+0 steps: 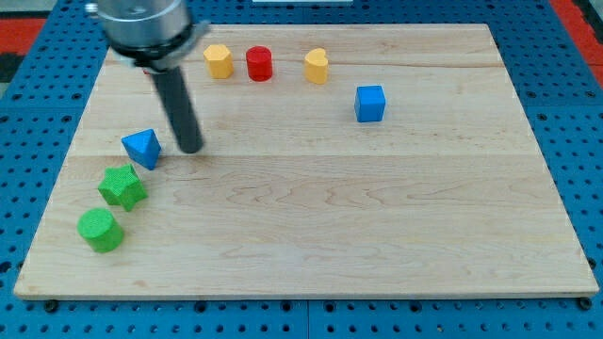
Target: Push the blue cube into the blue triangle
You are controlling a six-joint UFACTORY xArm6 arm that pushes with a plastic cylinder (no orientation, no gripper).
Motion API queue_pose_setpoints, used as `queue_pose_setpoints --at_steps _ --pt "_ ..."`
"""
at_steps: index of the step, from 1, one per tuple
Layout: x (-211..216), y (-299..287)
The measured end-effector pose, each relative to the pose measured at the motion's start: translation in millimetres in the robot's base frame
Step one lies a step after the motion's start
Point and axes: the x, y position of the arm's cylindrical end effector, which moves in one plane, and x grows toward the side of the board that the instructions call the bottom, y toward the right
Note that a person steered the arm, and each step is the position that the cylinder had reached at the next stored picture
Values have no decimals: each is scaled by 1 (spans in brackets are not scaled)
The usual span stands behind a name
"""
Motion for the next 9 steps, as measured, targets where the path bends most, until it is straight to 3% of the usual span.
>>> queue_pose_setpoints --at_steps 2,3,4,5,6,7,8,9 --pt "-11 217" --pt "-43 298" --pt "-65 282" --pt "-54 219" --pt "-87 195" --pt "-93 167" --pt "-75 92" --pt "-49 52"
